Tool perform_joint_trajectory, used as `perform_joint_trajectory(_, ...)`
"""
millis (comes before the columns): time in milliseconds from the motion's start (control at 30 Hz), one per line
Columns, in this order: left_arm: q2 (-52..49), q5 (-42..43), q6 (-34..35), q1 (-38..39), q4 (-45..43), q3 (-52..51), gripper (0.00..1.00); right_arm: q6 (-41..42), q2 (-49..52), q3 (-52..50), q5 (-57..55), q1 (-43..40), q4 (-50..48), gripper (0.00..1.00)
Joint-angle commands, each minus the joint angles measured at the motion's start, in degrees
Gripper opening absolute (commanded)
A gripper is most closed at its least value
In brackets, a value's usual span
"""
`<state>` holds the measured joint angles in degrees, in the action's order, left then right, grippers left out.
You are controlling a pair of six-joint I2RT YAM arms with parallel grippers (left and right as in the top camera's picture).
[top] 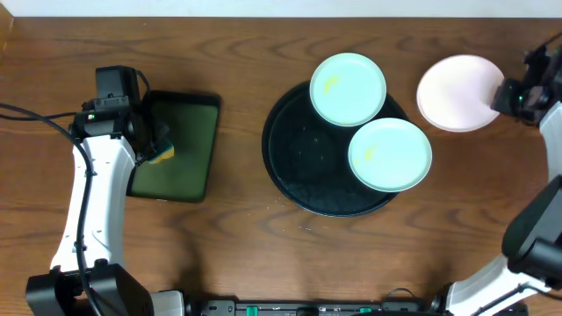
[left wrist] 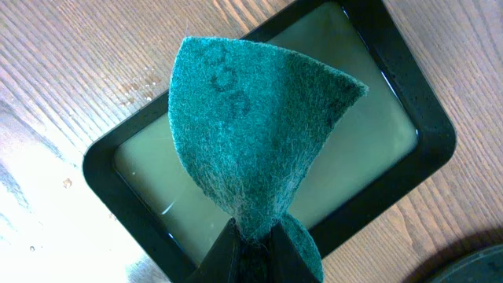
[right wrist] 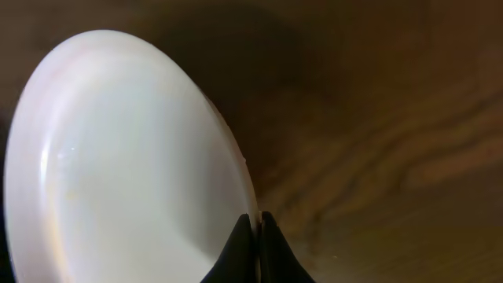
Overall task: Clean dirty plates on tray and stack at the side
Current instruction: 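Lift the pink plate and place it on the table right of the tray, then move the right gripper to grasp the rim of the upper green plate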
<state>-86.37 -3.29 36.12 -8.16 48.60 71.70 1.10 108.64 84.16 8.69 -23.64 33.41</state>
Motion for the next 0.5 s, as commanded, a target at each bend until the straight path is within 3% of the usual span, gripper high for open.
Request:
perform_joint_trajectory(0,0.55,-0.33,-0.52,-0.17,-0.04,-0.22,0.07,2.05,3.72,0.20,2.78,-0.72,-0.26,0.03)
perform_joint_trajectory(100,0.55,-0.33,-0.55,-0.17,-0.07,-0.22,0.07,2.05,5.73,0.20,2.75,-0.72,-0.26,0.23)
perform_joint_trajectory(233,0.55,-0.33,-0.55,-0.17,-0.04,-0.22,0.08,2.08,4.98,0.22,2.75,-0.70,-0.24,0.60)
perform_joint_trajectory(467,0.55,-0.33,-0.52,-0.17,-0.24,-0.22,0.08,4.09,-1.18,0.24,10.29,1.92,-0.35,0.72)
